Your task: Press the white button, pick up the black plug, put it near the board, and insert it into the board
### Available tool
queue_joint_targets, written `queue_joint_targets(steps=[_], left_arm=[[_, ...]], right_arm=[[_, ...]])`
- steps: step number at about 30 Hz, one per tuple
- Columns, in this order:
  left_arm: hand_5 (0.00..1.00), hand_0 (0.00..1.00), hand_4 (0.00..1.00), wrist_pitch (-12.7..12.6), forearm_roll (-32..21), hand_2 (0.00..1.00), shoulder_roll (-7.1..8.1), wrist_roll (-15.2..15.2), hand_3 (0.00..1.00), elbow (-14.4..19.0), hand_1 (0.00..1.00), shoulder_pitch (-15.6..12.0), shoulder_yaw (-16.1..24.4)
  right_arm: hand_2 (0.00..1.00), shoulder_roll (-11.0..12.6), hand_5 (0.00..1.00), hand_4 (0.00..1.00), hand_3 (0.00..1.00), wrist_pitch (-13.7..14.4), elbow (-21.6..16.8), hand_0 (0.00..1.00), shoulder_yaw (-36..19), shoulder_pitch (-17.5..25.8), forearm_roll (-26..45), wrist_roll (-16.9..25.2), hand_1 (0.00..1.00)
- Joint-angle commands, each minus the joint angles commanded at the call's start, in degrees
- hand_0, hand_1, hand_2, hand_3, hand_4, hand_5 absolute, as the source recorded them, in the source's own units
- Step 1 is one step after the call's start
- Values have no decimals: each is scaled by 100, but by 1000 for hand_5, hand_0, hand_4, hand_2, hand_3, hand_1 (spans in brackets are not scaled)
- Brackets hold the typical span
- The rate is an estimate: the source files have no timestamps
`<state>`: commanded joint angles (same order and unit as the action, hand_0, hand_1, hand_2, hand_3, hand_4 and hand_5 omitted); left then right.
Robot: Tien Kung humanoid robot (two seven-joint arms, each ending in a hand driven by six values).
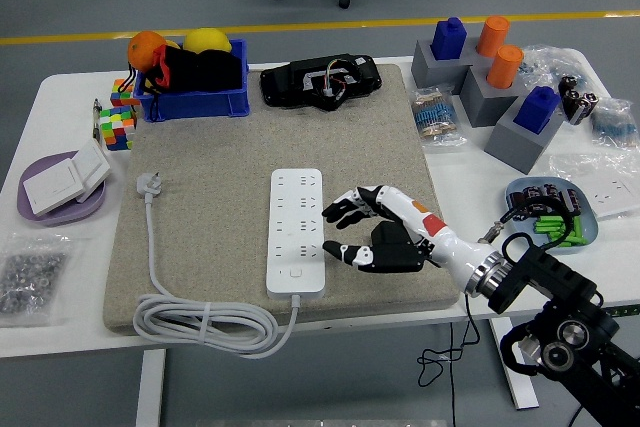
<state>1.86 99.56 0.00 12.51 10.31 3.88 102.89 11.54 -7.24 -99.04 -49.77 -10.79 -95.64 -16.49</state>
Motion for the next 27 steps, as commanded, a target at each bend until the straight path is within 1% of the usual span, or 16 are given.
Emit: queue_joint_targets(steps=[4, 5, 6, 10, 11, 14, 16, 17, 22, 23, 27], left_arm=[[496, 831, 601, 2, 45, 777, 0, 13, 804, 0, 799, 8, 23], [496, 831, 601, 7, 44, 776, 0, 20, 804, 0, 799, 17, 3], [496, 831, 601, 7, 47, 776, 0, 20, 804, 0, 799, 22, -7], [496, 831, 601, 9, 20, 776, 0, 23, 804, 0, 799, 37, -67], [498, 831, 602, 10, 18, 777, 0, 23, 804, 0, 799, 37, -75], [498, 831, 602, 12, 22, 777, 0, 35, 804, 0, 799, 35, -90], [498, 831, 602, 14, 11, 777, 0, 39, 804, 0, 799, 27, -109], [496, 831, 601, 16, 13, 775, 0, 40, 804, 0, 799, 22, -116], [496, 831, 601, 20, 62, 775, 0, 65, 804, 0, 799, 4, -96], [496, 831, 601, 20, 68, 776, 0, 68, 804, 0, 799, 5, -94], [496, 831, 601, 23, 62, 776, 0, 63, 804, 0, 799, 8, -118]], right_arm=[[544, -1, 420, 802, 639, -41, 41, 588, 251, -144, -348, -365, 498], [463, -7, 421, 801, 647, -33, 67, 529, 388, -227, -428, -498, 392], [463, -10, 421, 801, 647, -21, 89, 529, 497, -283, -484, -560, 392], [463, -21, 421, 801, 647, 63, 169, 529, 901, -470, -587, -595, 392], [403, -24, 421, 802, 659, 89, 184, 496, 989, -506, -595, -595, 345], [403, -33, 421, 802, 659, 174, 227, 496, 1240, -617, -672, -604, 345], [403, -44, 421, 802, 659, 204, 247, 496, 1351, -680, -750, -648, 345], [350, -52, 423, 802, 660, 222, 254, 440, 1393, -711, -800, -664, 260], [350, -108, 423, 802, 660, 322, 262, 440, 1505, -850, -964, -685, 260], [215, -117, 424, 800, 659, 338, 260, 255, 1510, -874, -985, -677, 111], [215, -149, 424, 800, 659, 382, 264, 255, 1475, -946, -1067, -620, 111]])
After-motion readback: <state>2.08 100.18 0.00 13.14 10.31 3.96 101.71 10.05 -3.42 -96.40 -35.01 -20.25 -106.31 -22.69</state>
